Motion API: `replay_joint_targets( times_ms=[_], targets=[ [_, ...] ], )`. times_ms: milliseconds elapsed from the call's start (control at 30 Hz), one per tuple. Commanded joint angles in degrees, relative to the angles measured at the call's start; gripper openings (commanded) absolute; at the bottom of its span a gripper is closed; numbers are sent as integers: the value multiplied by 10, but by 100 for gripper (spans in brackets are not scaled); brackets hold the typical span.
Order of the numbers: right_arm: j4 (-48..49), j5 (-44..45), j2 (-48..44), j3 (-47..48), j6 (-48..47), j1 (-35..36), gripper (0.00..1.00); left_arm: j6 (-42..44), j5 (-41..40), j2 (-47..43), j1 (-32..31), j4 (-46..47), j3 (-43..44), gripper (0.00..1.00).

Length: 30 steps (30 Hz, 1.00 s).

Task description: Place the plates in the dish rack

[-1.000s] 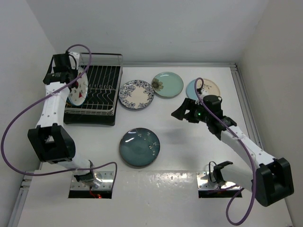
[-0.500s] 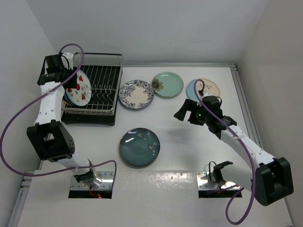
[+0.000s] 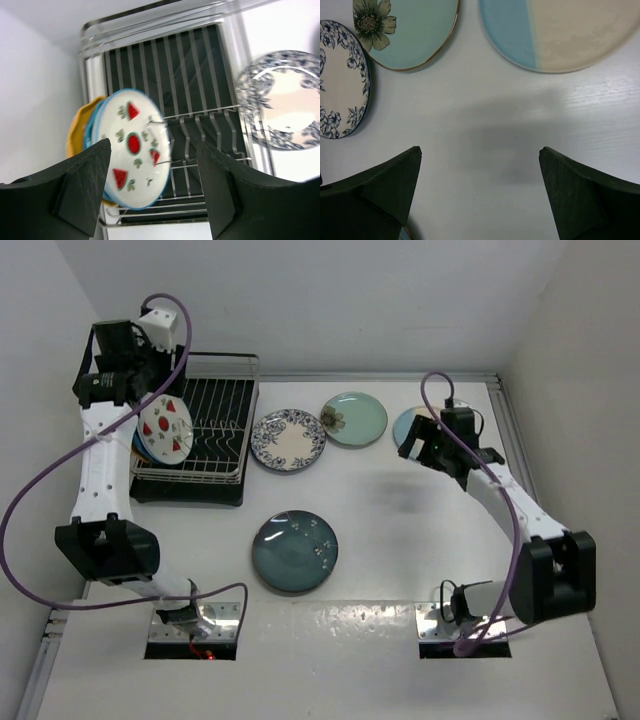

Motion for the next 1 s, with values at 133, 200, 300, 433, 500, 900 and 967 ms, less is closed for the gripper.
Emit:
replay_joint_targets(
  times_ms=[133,200,300,433,500,900,967],
  targets=[
    [105,-75,181,114,28,3,100,25,31,-19,-36,-37,-7,74],
    [132,-85,227,133,55,5,100,31,14,-19,-41,-50,-23,74],
    [163,-88,325,181,135,7,92,31,-10,-25,-46,-65,-37,75],
    [209,-96,398,210,233,7,77,41,-15,-39,-46,-65,-51,75],
    [221,-98,428,217,264,10,74,46,-22,-45,-46,-70,-51,75],
    [170,-30,552,302,405,32,45,47,-27,-33,-41,-81,-35,75],
    [142,-2,556,308,416,39,45,47,-32,-33,-41,-81,-30,75]
  ],
)
